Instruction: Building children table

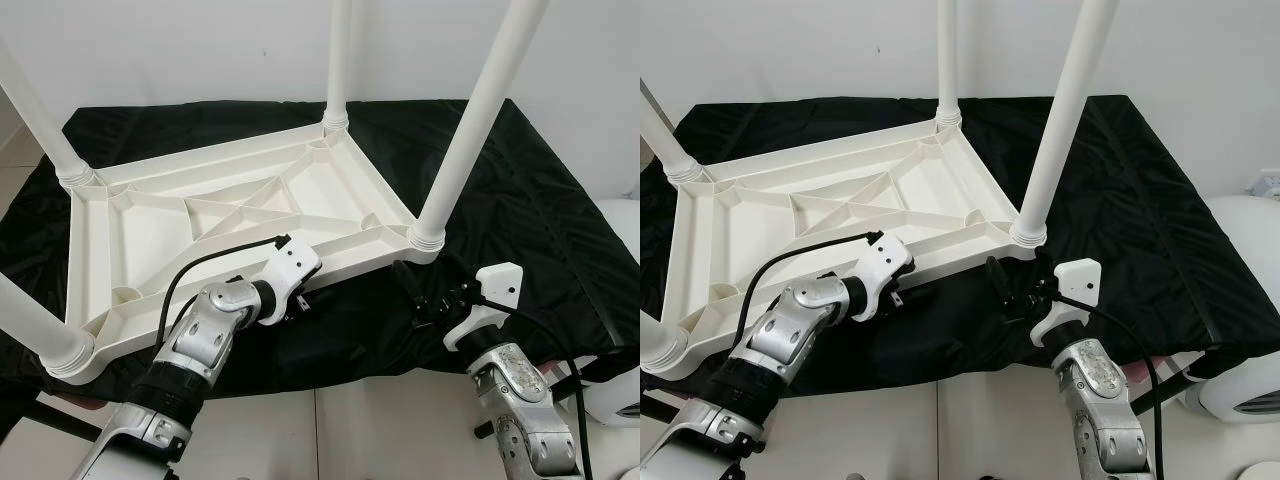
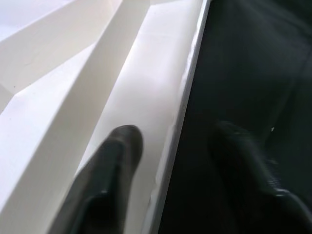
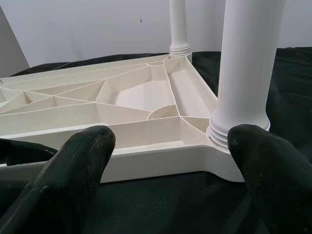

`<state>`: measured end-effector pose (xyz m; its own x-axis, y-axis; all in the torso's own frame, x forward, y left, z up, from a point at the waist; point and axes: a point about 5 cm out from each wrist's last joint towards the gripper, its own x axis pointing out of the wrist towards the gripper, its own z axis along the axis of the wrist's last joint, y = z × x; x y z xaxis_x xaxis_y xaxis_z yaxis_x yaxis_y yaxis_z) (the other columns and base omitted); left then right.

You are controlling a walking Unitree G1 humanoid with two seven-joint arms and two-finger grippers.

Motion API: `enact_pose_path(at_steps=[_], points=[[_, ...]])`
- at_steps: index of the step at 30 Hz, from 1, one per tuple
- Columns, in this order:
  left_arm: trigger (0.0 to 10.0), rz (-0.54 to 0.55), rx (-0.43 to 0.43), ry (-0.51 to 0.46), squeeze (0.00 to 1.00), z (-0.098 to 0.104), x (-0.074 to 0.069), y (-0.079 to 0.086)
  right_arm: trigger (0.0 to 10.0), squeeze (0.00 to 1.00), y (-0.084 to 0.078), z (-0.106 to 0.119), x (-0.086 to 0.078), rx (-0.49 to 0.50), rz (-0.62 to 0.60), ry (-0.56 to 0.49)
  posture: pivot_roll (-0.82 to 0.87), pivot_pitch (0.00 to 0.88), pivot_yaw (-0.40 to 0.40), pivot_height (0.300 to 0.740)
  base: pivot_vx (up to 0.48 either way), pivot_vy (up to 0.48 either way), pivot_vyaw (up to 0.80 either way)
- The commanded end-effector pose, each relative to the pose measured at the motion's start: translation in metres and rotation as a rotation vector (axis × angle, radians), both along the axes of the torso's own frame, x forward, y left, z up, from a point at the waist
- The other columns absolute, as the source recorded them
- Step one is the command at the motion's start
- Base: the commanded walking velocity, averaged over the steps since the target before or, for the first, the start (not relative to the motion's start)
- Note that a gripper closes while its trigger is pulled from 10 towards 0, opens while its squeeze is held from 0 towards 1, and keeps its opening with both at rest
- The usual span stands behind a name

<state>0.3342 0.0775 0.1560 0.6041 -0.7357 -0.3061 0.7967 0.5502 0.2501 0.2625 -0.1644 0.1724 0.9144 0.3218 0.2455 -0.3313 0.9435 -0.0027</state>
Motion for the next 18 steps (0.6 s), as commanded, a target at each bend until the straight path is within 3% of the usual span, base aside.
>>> enact_pose_path(at_steps=[1, 13, 18], points=[[0.0, 0.058, -0.002, 0.008, 0.0, -0.0013, 0.0037, 0.0052, 10.0, 0.0, 0.0031, -0.0017, -0.0017, -0.001, 0.005, 0.012, -0.13, 0.127, 0.07, 0.74, 0.0, 0.0, 0.0], [0.0, 0.039, -0.011, 0.042, 0.0, -0.0009, 0.0062, 0.0075, 10.0, 0.0, 0.0033, -0.0018, 0.0006, -0.006, -0.001, 0.012, -0.12, 0.133, 0.074, 0.74, 0.0, 0.0, 0.0], [0.0, 0.094, 0.002, 0.039, 0.0, -0.0002, 0.011, 0.0052, 10.0, 0.0, 0.0035, -0.001, 0.0016, -0.006, -0.005, 0.008, -0.13, 0.134, 0.076, 0.74, 0.0, 0.0, 0.0]])
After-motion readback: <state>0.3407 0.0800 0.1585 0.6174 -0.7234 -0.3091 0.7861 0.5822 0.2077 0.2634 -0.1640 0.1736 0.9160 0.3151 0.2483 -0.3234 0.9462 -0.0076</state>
